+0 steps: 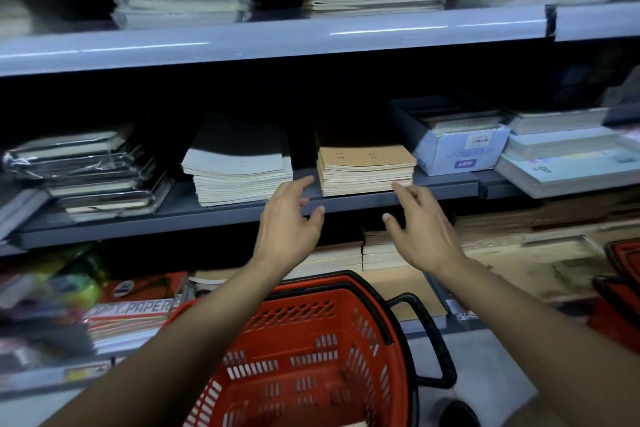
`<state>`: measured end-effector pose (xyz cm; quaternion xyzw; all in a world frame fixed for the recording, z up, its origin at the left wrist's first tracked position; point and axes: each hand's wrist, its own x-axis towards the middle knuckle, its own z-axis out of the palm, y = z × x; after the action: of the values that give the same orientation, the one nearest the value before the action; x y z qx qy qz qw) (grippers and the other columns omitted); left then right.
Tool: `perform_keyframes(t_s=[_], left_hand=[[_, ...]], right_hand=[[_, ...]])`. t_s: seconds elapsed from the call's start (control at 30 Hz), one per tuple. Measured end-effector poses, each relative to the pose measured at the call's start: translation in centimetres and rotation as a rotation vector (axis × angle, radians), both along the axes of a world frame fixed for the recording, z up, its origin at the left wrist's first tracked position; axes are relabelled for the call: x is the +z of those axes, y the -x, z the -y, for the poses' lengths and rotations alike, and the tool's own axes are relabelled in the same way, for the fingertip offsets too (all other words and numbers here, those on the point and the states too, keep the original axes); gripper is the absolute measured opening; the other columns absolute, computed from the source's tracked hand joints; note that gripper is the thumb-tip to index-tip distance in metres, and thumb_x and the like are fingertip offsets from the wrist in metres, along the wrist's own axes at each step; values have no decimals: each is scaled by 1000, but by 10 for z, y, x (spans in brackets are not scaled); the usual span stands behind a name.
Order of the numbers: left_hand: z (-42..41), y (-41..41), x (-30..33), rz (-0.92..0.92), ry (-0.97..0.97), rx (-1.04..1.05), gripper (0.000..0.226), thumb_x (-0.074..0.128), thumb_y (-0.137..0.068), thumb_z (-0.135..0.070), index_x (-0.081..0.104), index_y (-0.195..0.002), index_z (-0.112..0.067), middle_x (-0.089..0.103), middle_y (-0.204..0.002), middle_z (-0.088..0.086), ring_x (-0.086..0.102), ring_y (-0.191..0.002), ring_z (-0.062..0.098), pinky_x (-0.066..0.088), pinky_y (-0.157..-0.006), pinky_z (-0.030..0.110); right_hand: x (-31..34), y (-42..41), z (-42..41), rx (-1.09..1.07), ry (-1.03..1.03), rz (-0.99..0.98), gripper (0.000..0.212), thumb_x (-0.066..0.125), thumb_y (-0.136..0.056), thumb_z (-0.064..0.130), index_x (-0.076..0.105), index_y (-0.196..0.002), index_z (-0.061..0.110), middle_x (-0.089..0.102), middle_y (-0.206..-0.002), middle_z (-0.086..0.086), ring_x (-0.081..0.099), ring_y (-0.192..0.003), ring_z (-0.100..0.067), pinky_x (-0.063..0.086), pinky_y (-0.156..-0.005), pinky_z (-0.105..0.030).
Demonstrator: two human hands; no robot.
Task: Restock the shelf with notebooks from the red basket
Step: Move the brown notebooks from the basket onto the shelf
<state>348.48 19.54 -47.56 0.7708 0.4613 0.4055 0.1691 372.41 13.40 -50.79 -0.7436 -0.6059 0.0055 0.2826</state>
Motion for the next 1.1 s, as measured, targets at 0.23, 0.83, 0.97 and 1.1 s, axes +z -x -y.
perform_keyframes(t_s=[0.23,0.83,0.97,1.1], left_hand=[[27,25,-5,-15,23,5,57,69,-95,-31,50,-148,-25,56,-134,-7,60,-111,5,57,-94,41],[51,81,-86,-103,180,27,45,67,-95,-30,59,-139,-22,66,-123,-5,65,-98,8,57,-91,36],[46,88,-118,-112,247,26,40,66,-93,-28,62,-132,-22,67,-113,-6,66,-91,8,59,-86,37],[42,94,-150,-149,352,57,32,68,-93,-25,66,-124,-21,65,-99,-10,64,-89,12,57,-84,32]], right_hand=[[-10,27,32,47,108,39,60,49,-105,46,35,-160,25,40,-152,-3,42,-139,-25,53,-97,-46],[-67,103,45,202,326,76,63,48,-106,48,34,-161,20,43,-152,-11,47,-138,-34,50,-104,-43],[-95,118,36,229,417,103,61,48,-105,51,38,-158,21,46,-149,-13,51,-135,-36,50,-105,-46],[-125,127,26,220,565,106,63,49,-104,51,41,-157,18,44,-153,-17,51,-136,-39,49,-107,-45]])
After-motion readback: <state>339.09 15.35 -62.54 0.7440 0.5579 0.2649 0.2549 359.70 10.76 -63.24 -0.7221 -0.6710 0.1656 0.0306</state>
